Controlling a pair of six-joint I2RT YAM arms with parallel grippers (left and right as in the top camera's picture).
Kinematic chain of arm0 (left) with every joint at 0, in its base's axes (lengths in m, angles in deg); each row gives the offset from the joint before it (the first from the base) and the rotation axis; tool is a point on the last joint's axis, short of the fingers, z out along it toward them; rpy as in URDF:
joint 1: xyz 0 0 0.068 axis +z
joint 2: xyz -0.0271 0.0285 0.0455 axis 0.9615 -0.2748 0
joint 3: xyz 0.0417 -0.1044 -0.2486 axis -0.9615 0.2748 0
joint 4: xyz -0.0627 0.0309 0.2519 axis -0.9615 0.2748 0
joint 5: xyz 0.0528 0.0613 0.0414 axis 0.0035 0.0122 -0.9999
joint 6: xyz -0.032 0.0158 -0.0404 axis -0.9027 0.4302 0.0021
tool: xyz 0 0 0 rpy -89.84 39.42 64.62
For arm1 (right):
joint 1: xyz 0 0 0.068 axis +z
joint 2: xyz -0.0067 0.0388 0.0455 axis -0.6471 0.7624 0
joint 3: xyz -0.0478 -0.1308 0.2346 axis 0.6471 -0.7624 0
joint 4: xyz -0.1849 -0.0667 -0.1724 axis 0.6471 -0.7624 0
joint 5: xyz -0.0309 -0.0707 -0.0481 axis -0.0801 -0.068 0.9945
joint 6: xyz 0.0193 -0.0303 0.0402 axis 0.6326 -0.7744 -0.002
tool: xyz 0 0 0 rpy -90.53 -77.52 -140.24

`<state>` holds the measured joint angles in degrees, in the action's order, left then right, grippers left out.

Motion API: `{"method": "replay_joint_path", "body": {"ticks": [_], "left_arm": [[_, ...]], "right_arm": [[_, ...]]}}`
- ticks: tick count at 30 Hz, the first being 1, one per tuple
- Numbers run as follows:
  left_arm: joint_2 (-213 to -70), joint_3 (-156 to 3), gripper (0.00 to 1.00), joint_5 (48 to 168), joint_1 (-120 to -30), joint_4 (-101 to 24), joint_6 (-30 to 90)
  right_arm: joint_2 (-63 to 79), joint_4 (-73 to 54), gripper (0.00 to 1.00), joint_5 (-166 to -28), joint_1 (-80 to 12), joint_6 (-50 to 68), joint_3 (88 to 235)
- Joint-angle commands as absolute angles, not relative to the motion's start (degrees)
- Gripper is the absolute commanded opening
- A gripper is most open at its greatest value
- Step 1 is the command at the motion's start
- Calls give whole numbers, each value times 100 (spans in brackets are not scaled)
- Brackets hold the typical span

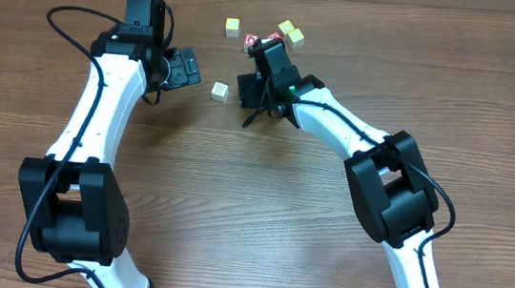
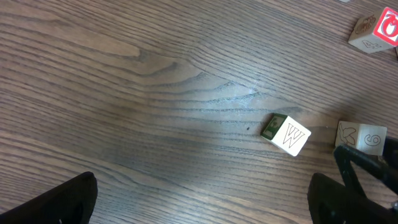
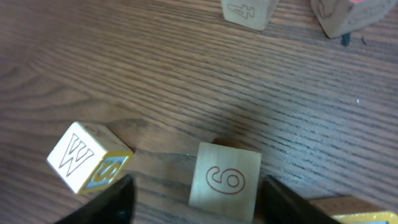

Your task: Flip 5 blocks

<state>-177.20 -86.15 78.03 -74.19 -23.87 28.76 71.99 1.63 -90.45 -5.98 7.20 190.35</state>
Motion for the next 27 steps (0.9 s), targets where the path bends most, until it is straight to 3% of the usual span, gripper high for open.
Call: {"method": "replay_joint_path", "body": {"ticks": [1, 5, 8, 17, 27], "left_arm": [[-17770, -8733, 100, 7731, -7434, -2391, 2754], [-17770, -8733, 100, 7731, -7434, -2391, 2754], [-17770, -8733, 100, 7729, -7439, -2391, 2754], [-17770, -8733, 100, 7729, -7439, -2389, 2754], [-17770, -8733, 100, 7729, -7439, -2391, 2754]], "right_arm": [[7332, 204, 55, -8886, -563, 742, 19109], [7327, 248, 41, -8851, -563, 742, 19120], [7234, 200, 24, -8853, -563, 744, 19197], [6176, -226, 25, -8855, -510, 744, 19273], [4171, -3135, 27, -8862, -471, 1380, 19273]]}}
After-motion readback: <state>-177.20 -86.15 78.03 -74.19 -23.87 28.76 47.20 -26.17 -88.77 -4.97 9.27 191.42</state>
